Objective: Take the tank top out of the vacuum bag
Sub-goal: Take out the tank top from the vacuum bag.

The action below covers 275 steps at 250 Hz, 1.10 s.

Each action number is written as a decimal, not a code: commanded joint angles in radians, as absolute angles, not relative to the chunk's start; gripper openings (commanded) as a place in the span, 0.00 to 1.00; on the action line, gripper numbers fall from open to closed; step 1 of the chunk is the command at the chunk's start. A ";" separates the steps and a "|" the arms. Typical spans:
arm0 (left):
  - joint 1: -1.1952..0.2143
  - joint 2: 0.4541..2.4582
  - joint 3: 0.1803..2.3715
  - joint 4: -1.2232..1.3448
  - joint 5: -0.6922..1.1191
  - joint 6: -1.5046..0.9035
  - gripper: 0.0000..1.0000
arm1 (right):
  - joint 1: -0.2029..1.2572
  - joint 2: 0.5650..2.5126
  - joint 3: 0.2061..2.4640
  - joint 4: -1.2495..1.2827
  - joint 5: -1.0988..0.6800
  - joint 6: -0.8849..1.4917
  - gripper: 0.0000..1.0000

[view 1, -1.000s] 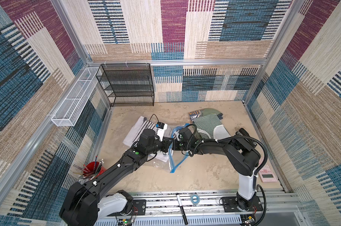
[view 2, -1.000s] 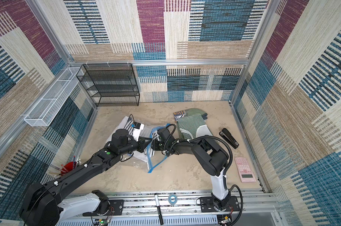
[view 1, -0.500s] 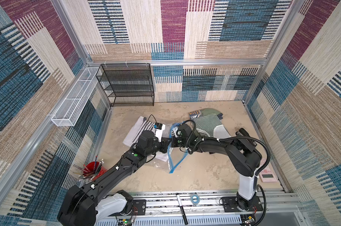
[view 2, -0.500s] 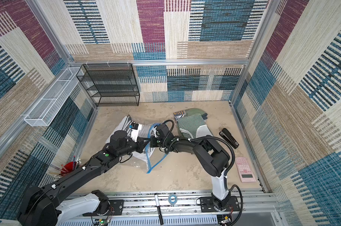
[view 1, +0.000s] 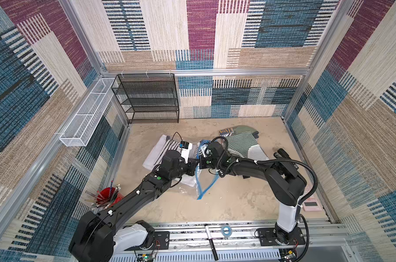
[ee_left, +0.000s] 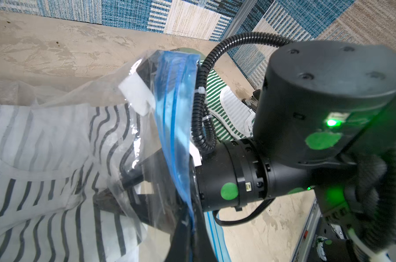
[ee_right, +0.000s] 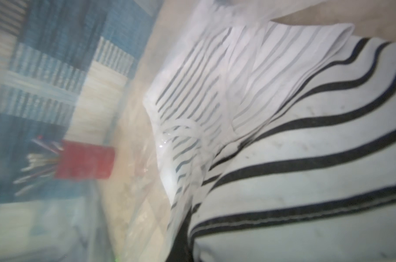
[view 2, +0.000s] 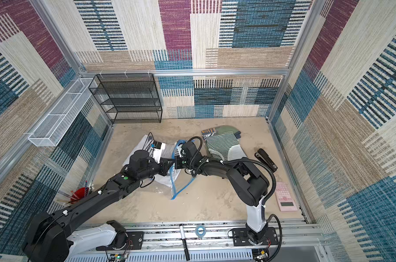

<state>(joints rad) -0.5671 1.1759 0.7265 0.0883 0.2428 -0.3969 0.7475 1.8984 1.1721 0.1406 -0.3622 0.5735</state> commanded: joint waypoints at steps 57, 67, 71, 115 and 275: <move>-0.568 1.181 0.737 0.081 0.251 -0.396 0.00 | 0.752 1.886 1.178 0.210 -0.409 0.551 0.00; -0.568 1.179 0.737 0.081 0.234 -0.397 0.00 | 0.752 1.879 1.161 0.222 -0.406 0.555 0.00; -0.568 1.179 0.738 0.078 0.224 -0.399 0.00 | 0.752 1.874 1.155 0.226 -0.405 0.557 0.00; -0.567 1.190 0.757 0.052 0.128 -0.413 0.00 | 0.751 1.761 1.041 0.303 -0.384 0.589 0.00; -0.548 1.095 0.732 0.056 0.159 -0.386 0.00 | 0.741 1.702 1.048 0.230 -0.406 0.584 0.00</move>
